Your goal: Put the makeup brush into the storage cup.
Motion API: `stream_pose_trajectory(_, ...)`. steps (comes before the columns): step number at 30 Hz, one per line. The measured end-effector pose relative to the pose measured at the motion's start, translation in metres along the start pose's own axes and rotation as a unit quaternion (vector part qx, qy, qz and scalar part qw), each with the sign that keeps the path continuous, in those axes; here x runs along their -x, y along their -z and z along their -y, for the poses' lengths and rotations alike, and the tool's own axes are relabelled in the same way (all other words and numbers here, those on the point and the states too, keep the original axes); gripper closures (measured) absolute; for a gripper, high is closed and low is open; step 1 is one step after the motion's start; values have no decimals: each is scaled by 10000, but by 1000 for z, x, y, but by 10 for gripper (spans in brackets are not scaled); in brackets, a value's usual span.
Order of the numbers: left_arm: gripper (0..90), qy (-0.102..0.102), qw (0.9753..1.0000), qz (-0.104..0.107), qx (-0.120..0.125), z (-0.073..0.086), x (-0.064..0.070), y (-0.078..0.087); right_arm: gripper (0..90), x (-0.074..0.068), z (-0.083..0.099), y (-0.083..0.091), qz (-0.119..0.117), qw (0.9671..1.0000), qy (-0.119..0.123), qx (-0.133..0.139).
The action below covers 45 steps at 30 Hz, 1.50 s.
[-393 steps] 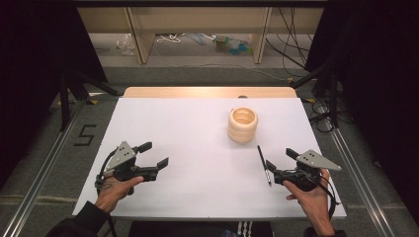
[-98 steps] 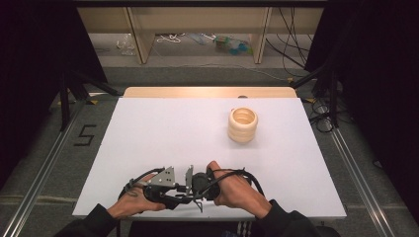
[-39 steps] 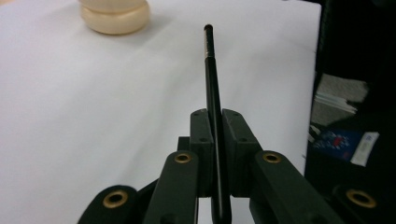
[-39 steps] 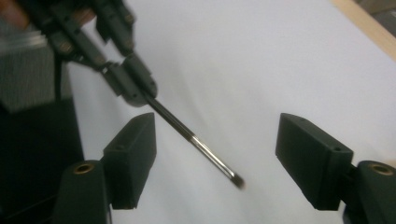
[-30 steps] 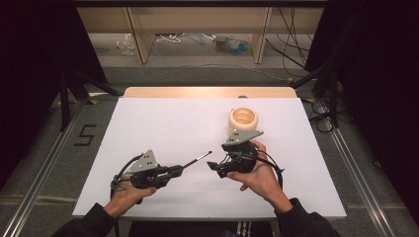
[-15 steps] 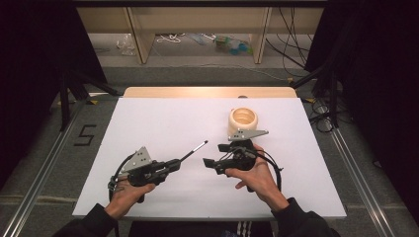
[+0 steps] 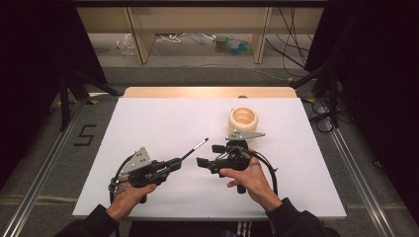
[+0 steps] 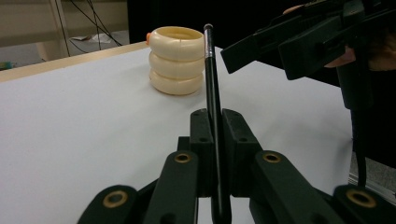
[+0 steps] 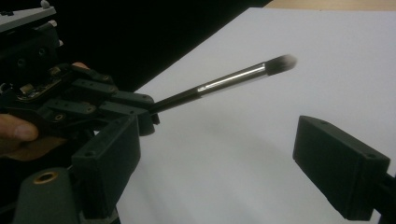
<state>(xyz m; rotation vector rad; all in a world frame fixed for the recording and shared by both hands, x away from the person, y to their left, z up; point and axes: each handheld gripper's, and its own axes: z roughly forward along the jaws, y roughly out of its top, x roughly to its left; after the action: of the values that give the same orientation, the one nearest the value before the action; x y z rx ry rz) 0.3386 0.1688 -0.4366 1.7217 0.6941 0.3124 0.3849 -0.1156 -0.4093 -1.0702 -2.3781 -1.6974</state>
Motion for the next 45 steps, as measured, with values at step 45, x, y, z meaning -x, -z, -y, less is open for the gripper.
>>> stream_pose_trajectory(45,831,-97,9997,119,164,-2,11,-2,393,0,6,-25,-607,9934,-686,694)
